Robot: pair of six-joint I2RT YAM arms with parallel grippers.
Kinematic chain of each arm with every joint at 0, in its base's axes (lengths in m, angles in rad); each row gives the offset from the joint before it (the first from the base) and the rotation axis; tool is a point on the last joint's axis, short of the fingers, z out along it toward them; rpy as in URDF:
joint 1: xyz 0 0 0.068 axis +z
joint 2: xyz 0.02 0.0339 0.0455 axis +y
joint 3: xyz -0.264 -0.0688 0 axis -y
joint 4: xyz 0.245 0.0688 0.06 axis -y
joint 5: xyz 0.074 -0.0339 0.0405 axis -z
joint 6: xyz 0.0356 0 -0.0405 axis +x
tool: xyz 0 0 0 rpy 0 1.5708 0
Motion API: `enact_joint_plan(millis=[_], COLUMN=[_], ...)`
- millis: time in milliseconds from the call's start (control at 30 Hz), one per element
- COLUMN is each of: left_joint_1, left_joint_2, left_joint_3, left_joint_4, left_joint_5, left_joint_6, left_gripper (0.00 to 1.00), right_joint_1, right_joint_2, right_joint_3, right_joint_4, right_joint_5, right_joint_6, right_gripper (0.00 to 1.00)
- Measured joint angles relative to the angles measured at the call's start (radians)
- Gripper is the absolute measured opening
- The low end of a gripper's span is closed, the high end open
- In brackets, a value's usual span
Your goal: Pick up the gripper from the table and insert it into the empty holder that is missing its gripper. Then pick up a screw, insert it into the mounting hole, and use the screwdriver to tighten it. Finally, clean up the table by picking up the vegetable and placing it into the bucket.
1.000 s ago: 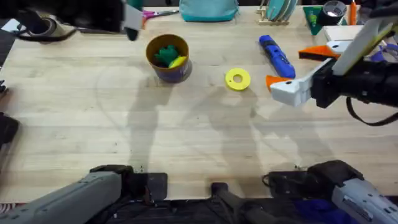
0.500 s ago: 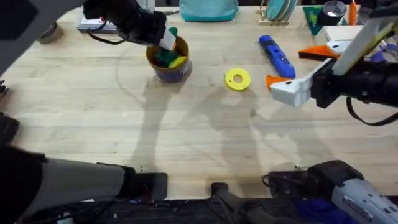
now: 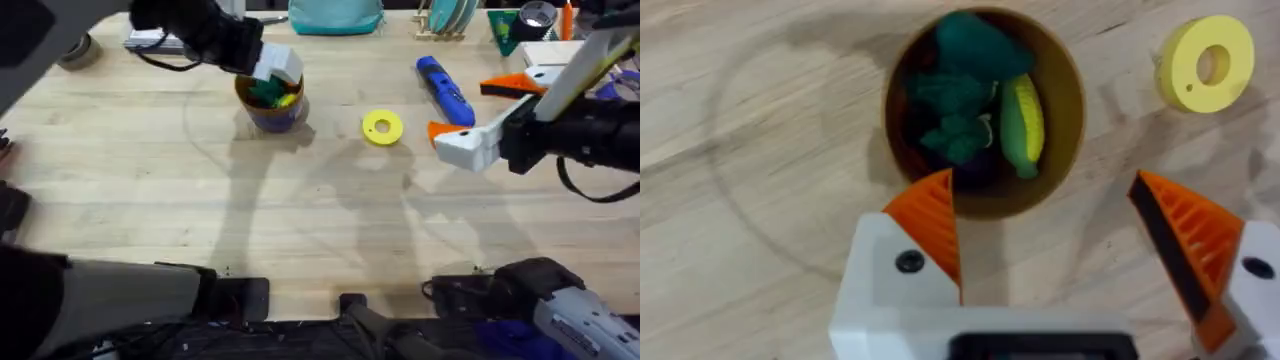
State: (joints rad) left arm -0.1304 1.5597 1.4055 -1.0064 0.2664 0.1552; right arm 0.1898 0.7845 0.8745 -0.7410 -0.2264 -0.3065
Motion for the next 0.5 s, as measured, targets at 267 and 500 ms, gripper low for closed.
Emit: enact_joint_plan(millis=[267, 500], left_joint_1=[0.048, 0.057], left_joint_2=[-0.183, -0.352], left_joint_3=[0.035, 0.044], left_joint_4=[-0.131, -0.31], left_joint_5=[-0.008, -0.07], left_joint_6=[0.0, 0.0], left_gripper=[0.986, 0.986], right_joint_1=[0.0, 0.0], right_joint_2=[0.0, 0.0], right_joint_3=[0.0, 0.0], right_joint_4=[0.0, 0.0], right_joint_5=[0.0, 0.0], right_joint_6=[0.0, 0.0], right_gripper=[0.995, 0.995])
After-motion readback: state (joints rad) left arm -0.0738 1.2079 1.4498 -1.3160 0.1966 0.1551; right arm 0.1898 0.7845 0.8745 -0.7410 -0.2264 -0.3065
